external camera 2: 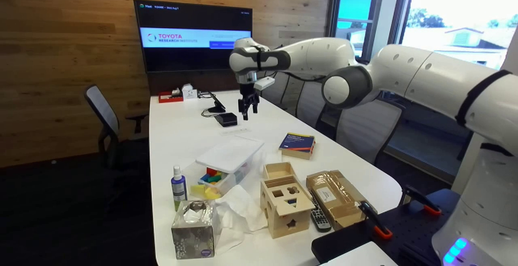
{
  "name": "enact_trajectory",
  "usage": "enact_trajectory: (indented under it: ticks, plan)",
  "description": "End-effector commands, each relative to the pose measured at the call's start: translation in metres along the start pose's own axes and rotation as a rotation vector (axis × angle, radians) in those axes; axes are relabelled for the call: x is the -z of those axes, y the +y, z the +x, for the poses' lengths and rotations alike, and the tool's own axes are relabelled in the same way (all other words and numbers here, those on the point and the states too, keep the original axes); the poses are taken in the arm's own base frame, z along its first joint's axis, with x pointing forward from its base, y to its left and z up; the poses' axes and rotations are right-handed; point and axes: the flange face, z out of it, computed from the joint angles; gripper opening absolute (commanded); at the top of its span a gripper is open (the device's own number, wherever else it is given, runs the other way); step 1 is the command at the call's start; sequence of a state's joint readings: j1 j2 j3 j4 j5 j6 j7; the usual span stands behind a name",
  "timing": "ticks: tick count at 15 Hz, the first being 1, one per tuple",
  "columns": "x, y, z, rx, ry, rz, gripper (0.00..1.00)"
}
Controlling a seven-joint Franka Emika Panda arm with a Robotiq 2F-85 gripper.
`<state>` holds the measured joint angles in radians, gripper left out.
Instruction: Put the yellow block inside the clear container.
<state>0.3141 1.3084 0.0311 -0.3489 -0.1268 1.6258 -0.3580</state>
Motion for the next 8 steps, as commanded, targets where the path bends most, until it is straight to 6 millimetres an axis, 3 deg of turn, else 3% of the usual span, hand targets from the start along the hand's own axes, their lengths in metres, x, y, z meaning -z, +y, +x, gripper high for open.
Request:
enact_trajectory:
  ticks: [1, 8]
  plan:
    - [0.021, 0.037, -0.02, -0.188, -0.001, 0.031, 1.0]
    - [0.018, 0.084, -0.041, -0.376, 0.02, 0.057, 1.0]
